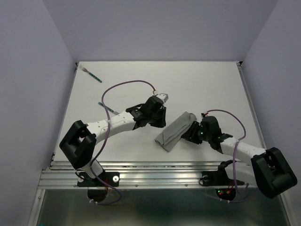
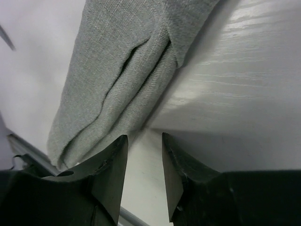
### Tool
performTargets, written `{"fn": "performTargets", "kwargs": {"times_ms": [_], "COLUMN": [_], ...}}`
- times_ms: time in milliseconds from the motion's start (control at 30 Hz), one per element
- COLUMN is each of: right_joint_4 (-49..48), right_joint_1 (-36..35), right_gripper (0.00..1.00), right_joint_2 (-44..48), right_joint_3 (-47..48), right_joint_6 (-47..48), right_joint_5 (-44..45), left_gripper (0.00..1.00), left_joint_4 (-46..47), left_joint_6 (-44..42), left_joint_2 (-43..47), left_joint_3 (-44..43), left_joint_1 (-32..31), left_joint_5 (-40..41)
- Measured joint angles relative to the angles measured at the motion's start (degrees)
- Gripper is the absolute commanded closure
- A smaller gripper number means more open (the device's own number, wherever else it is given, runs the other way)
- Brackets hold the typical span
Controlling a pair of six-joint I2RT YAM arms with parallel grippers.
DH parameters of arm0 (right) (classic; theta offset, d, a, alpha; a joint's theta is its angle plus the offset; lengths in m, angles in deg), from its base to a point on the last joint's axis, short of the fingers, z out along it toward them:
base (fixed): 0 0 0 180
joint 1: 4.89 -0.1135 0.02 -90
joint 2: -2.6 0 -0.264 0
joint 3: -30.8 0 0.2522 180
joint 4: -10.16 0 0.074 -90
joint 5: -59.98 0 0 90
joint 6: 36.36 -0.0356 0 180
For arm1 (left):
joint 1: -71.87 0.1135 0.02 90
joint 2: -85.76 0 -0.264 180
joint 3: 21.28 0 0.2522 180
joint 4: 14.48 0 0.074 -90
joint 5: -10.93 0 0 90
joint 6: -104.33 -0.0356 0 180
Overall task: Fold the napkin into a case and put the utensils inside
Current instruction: Smooth out the smaller rectangle-folded napkin at the center of the board.
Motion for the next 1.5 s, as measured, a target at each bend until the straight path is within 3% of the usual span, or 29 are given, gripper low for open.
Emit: {"fn": "performTargets", "kwargs": {"times_ms": [100, 467, 633, 767, 800, 900, 1233, 1500], "right_joint_4": [-3.08, -4.42, -4.66, -5.46, -5.44, -3.98, -0.11, 1.01], "right_joint_1": [-0.31, -0.39, -0.39, -0.39, -0.39, -0.39, -0.28, -0.28], "right_gripper": [0.78, 0.96, 0.99, 0.9, 0.8, 0.66, 0.63, 0.61], "right_joint_2": [-3.23, -10.45, -16.22, -22.01, -22.88, -25.27, -25.22, -15.32], "right_joint_3": [-0.24, 3.93, 8.68, 13.75, 14.62, 18.18, 21.59, 16.37], "right_joint_6": [-0.72, 3.5, 7.3, 9.33, 9.6, 9.77, 7.58, 4.61], "right_joint_5": [-0.96, 0.87, 1.36, 1.01, 1.05, 1.25, 4.66, 5.7], "left_gripper": [0.72, 0.75, 0.75, 0.75, 0.75, 0.72, 0.67, 0.46], "left_joint_4": [-0.09, 0.59, 0.35, 0.37, 0.44, 0.57, -0.24, -4.37], "left_joint_6": [-0.15, -0.13, -0.11, 0.11, 0.17, 0.46, -0.31, -3.26], "left_joint_2": [0.42, 1.9, 2.95, 4.37, 4.68, 5.66, 4.81, -1.14], "left_joint_3": [0.44, 1.2, 2.4, 3.39, 3.65, 4.52, 4.74, 1.75], "left_joint_1": [-0.02, -0.02, -0.02, -0.02, -0.02, -0.02, -0.02, -4.02], "left_joint_5": [0.48, 1.55, 2.19, 3.32, 3.69, 4.96, 7.91, 10.25]}}
